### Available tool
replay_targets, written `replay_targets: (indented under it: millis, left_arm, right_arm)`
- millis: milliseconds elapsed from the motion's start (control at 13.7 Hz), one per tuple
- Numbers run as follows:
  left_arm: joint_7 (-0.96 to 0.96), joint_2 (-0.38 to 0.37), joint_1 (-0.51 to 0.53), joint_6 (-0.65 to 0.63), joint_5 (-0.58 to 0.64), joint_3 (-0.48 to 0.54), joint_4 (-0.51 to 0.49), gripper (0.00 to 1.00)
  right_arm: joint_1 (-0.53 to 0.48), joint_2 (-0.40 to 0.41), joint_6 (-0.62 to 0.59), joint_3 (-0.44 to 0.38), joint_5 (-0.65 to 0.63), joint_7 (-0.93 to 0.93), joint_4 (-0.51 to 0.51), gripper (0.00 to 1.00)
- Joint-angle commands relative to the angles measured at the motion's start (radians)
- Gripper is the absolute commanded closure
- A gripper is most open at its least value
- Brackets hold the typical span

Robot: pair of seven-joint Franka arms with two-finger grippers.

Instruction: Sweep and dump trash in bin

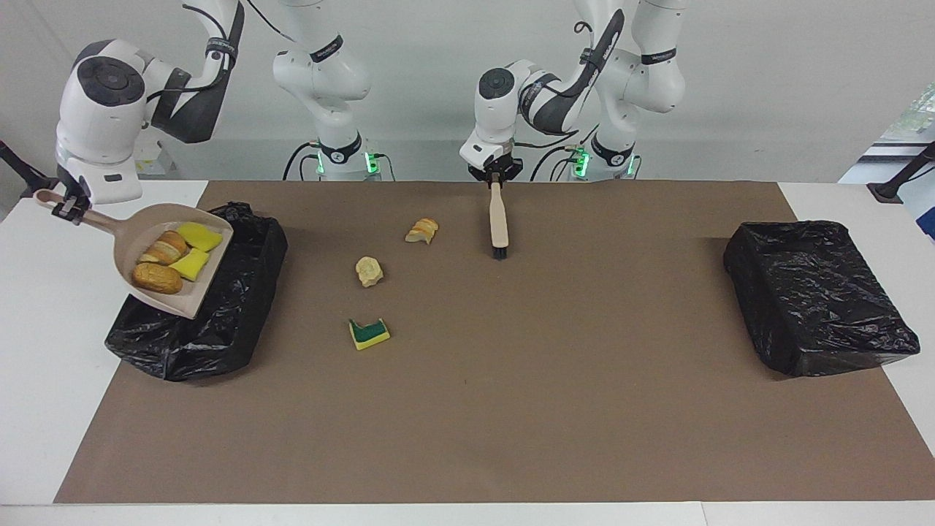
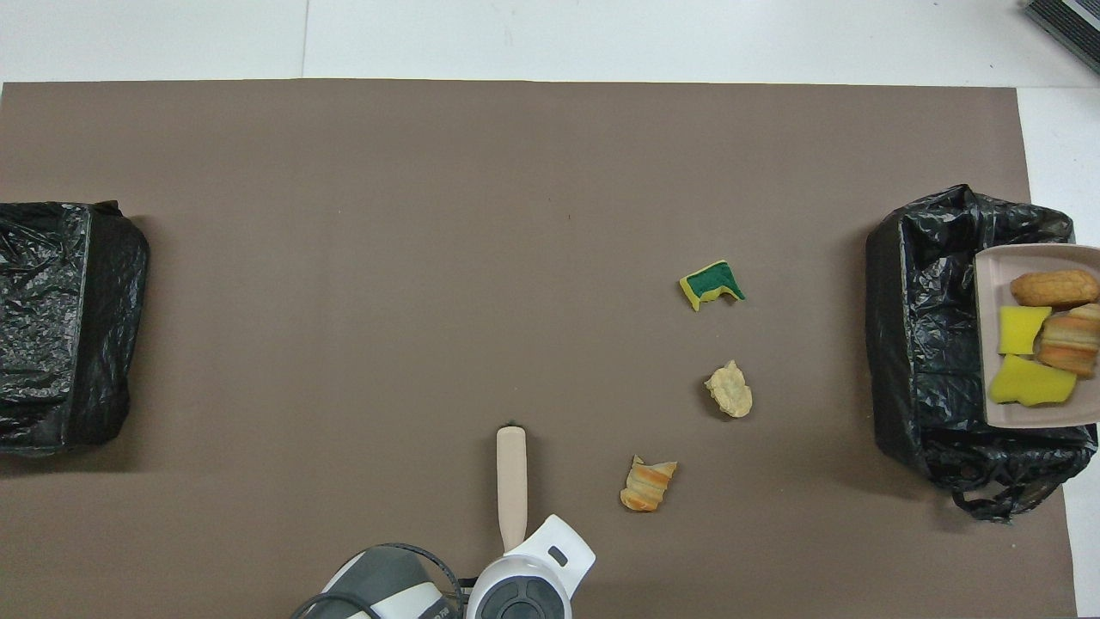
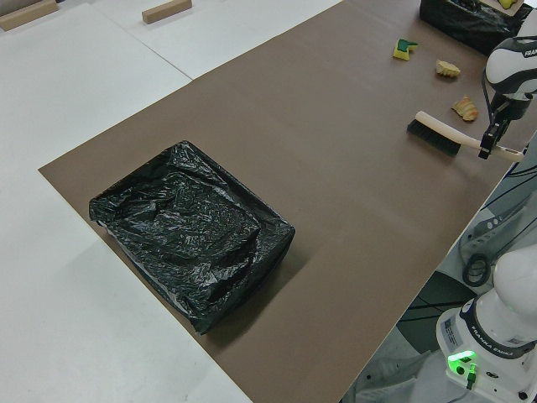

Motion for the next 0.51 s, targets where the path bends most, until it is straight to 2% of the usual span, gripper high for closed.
replay_targets:
  millis: [0,73,146,220,366,439]
  left_arm:
    - [-0.005,-0.031,-0.006,0.028,0.000,0.012,-0.035,0.90]
    - [-0.003,-0.029,-0.006,0.028,0.000,0.014,-0.032,0.73]
    - [-0.002,-0.026,-0.003,0.029,0.000,0.015,-0.029,0.49]
    - [0.010,-0.023,0.001,0.029,0.000,0.017,-0.026,0.32]
    - [0.087,-0.014,0.056,0.013,0.000,0.017,-0.007,0.09]
    - [0.101,-0.017,0.064,0.010,0.001,0.018,0.002,0.00]
  right_arm:
    - [0.022,-0.008,-0.063,0.021,-0.089,-0.013,0.007,1.00]
    - [0.056,-0.008,-0.089,0.018,-0.126,-0.008,0.008,1.00]
    - [0.062,-0.013,-0.127,0.021,-0.187,0.009,0.011,1.00]
    - [0.064,-0.027,-0.144,0.021,-0.210,0.015,0.008,1.00]
    - [0.064,-0.031,-0.147,0.021,-0.216,0.006,0.010,1.00]
    - [0.064,-0.044,-0.147,0.023,-0.216,-0.009,0.014,1.00]
